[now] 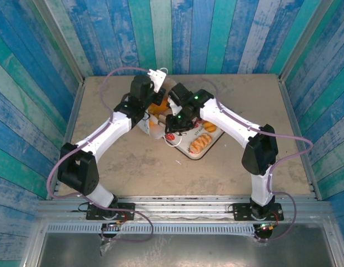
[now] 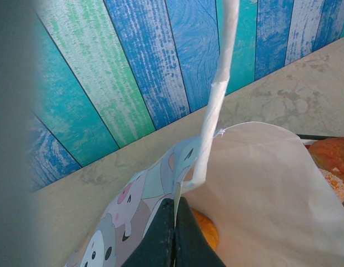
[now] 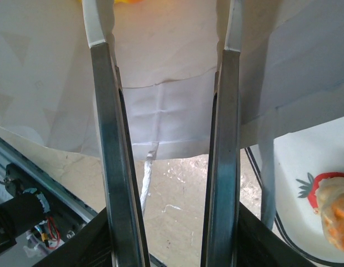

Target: Take the fake bread out of the paper bag

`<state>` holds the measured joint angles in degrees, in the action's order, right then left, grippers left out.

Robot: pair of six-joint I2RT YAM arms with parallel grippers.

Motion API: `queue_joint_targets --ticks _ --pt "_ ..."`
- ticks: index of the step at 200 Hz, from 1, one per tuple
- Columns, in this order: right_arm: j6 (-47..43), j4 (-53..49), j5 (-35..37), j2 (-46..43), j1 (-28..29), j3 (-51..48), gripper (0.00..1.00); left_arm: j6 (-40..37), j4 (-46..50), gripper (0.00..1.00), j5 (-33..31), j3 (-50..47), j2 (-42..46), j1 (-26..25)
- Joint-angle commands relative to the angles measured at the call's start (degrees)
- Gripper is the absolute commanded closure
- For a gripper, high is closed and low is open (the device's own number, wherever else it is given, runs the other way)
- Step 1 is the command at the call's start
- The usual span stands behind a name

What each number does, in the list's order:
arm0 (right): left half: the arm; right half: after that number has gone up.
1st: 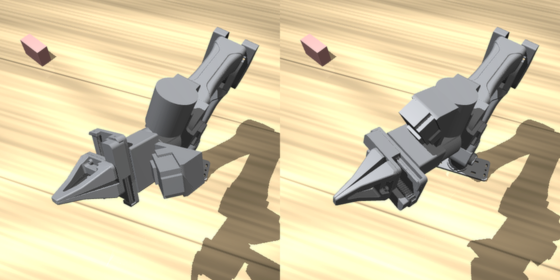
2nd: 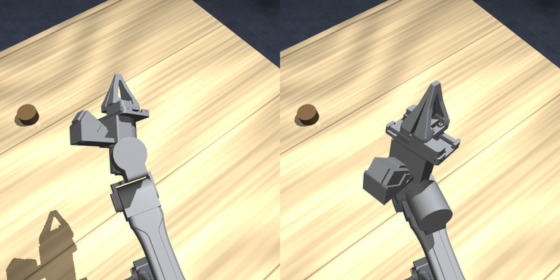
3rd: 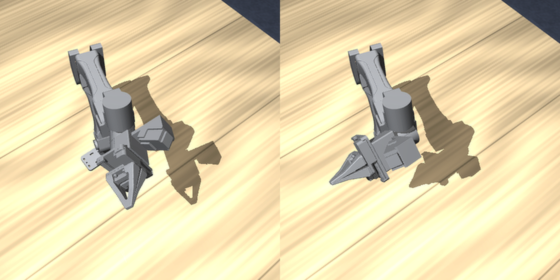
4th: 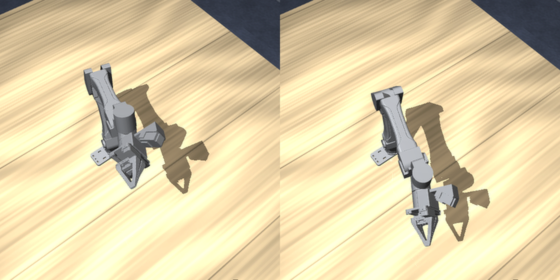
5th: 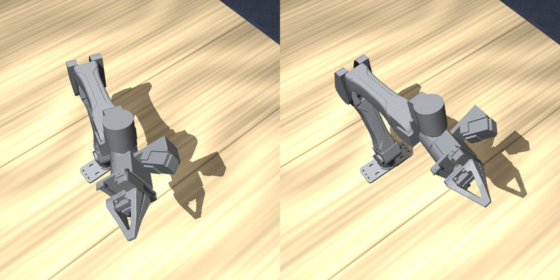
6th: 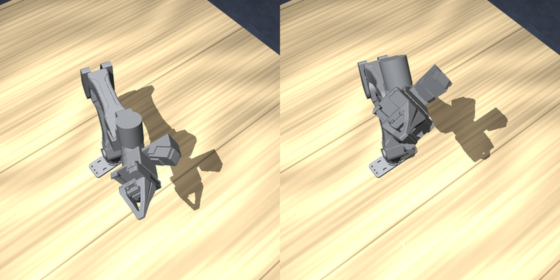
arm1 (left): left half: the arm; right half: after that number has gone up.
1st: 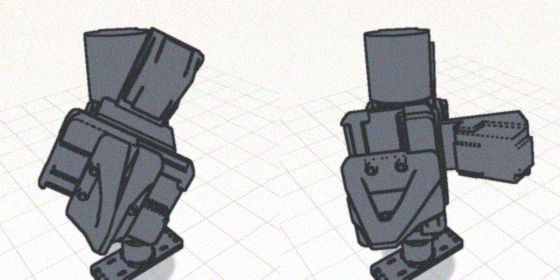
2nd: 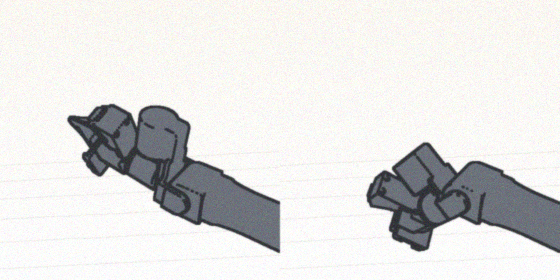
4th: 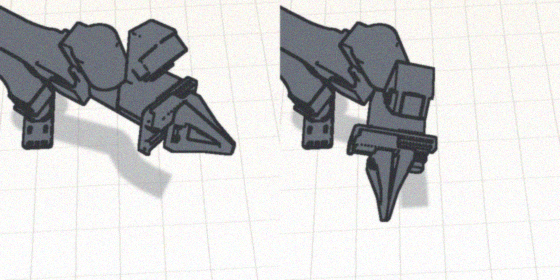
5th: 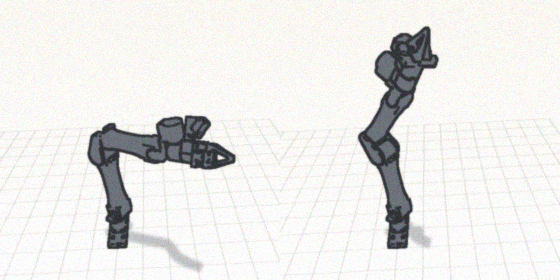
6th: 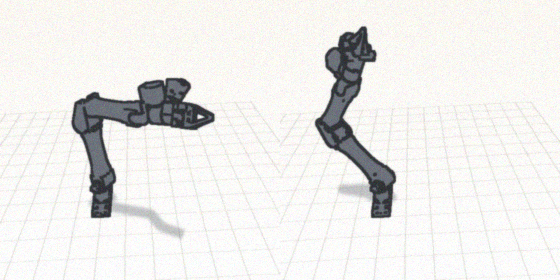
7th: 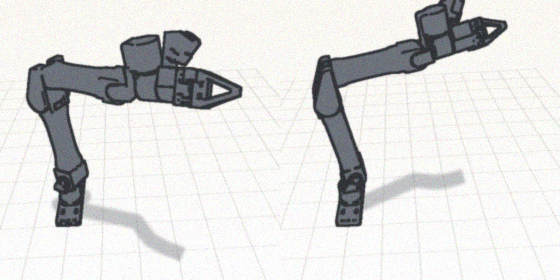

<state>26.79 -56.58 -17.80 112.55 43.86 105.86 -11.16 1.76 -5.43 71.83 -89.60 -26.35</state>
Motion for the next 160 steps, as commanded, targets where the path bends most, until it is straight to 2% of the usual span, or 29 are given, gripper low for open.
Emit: queue_joint_targets --ticks 1,36,101,160 --pt "-0.67 -0.58 -2.70 0.75 0.50 -0.35 0.54 -0.74 -1.10 1.00 0.44 -1.12 3.49 -0.02" --pt "-0.66 0.23 -4.90 2.15 0.46 0.02 0.54 -0.56 -0.90 1.00 0.77 -1.70 3.27 0.01" --pt "0.10 -0.11 -4.18 3.81 0.45 -0.29 0.52 -0.53 -0.88 1.00 1.46 -1.81 2.89 -0.06" --pt "0.24 -0.14 -3.99 7.58 0.46 4.26 0.52 -0.21 -1.17 1.00 2.95 -2.18 3.21 -0.02"
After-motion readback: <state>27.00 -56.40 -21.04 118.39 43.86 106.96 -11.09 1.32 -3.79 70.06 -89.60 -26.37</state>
